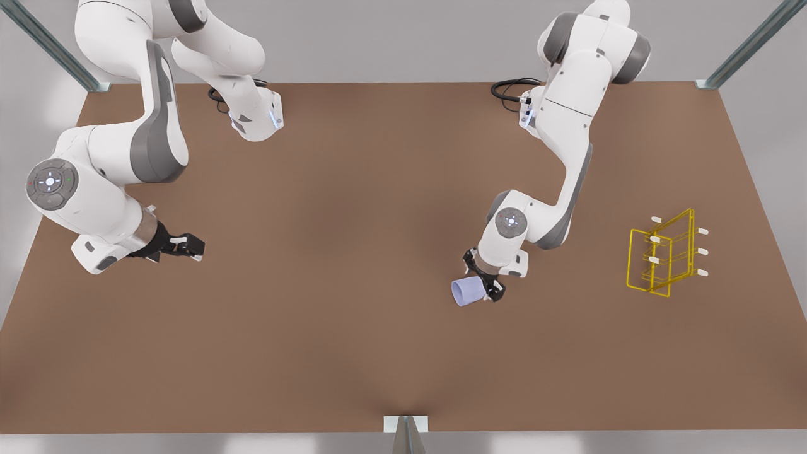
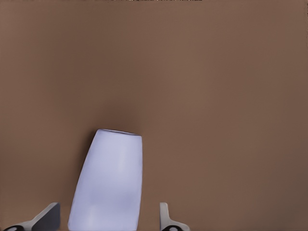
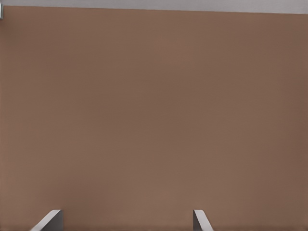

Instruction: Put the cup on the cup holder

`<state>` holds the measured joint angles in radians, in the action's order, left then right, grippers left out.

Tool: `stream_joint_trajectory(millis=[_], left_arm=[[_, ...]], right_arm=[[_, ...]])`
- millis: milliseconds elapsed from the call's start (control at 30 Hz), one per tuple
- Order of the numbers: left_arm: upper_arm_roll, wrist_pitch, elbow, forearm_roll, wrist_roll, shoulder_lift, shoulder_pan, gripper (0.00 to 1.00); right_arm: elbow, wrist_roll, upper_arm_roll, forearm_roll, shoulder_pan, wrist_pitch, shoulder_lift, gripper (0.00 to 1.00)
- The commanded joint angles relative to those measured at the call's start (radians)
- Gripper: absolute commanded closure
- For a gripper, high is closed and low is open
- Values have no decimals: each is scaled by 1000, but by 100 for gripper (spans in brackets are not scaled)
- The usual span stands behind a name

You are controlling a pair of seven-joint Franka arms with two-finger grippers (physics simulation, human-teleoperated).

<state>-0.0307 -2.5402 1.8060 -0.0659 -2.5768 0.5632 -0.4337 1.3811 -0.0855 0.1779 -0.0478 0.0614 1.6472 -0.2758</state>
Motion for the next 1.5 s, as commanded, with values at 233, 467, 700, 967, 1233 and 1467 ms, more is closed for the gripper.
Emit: stream_joint_trajectory(millis=[233, 467, 700, 967, 1233, 1467], left_arm=[[0, 23, -5, 9, 394, 27, 15, 0], [-14, 27, -13, 38, 458, 55, 15, 0], [-12, 23, -30, 38, 457, 92, 33, 0], [-32, -5, -57, 66, 454, 144, 33, 0], [-51, -74, -74, 69, 446, 185, 33, 0], [-52, 266, -210, 175, 438, 64, 32, 30]], right_arm=[[-2, 21, 0, 6, 0, 0, 1, 0], [-5, 21, 0, 8, 0, -1, 0, 0], [-2, 23, 0, 6, 2, 0, 0, 0], [-4, 23, 0, 6, 2, 0, 0, 0], [-4, 24, 0, 6, 3, -3, 0, 0], [-2, 32, -1, 6, 5, -3, 1, 0]])
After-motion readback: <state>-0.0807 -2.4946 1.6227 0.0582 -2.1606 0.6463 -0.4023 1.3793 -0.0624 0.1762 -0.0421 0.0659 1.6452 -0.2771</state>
